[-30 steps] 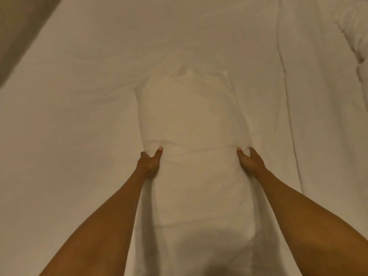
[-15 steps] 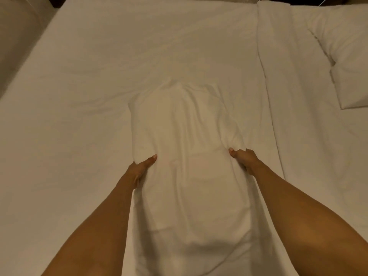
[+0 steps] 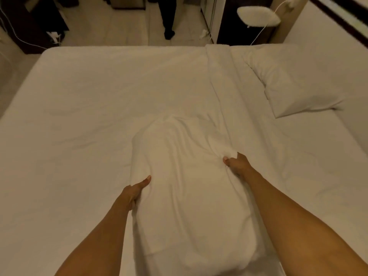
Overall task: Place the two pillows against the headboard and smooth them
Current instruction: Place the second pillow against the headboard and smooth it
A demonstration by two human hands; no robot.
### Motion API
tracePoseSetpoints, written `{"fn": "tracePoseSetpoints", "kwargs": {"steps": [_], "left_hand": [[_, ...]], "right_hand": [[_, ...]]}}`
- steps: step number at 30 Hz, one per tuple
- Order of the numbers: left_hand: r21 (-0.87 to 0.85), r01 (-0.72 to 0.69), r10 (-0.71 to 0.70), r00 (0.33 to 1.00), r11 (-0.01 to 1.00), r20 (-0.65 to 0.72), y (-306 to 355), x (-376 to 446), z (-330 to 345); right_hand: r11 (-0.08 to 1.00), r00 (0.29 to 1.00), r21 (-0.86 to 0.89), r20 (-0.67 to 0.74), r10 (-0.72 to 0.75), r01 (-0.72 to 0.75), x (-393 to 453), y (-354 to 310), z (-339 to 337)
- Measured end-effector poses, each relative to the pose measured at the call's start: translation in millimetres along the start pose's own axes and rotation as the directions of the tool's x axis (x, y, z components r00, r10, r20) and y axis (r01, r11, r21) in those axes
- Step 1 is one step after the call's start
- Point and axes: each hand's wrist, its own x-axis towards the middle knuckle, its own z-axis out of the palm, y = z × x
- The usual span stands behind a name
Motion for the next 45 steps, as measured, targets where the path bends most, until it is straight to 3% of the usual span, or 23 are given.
{"fn": "tracePoseSetpoints", "kwargs": {"steps": [8,16,30,40,45], "left_hand": [[0.074,-0.105,0.093,0.984,0.992,0.154,54,-86,71],[0.099,-0.193,0.171,0.966,0.976,0.196,67,-131,187],[0.008,-0.228,0.223,0.957,0.974,0.185,22,-171,448],[0.007,-0.216,0.21,0.954,0.976,0.214,18,-155,573],[-0.043,-0.195,0.199,0.938,0.98,0.283,21,-105,637]], "right_hand": [[0.997,0.986,0.074,-0.164,0.01,0.002,-64,-9,-102],[0.991,0.967,0.117,-0.253,-0.026,0.057,-82,18,-221],[0.996,0.963,0.057,-0.267,-0.047,0.064,-21,120,-452],[0.997,0.952,0.058,-0.304,-0.028,0.048,43,168,-542],[1.0,0.937,0.003,-0.349,-0.023,0.026,93,187,-582]]}}
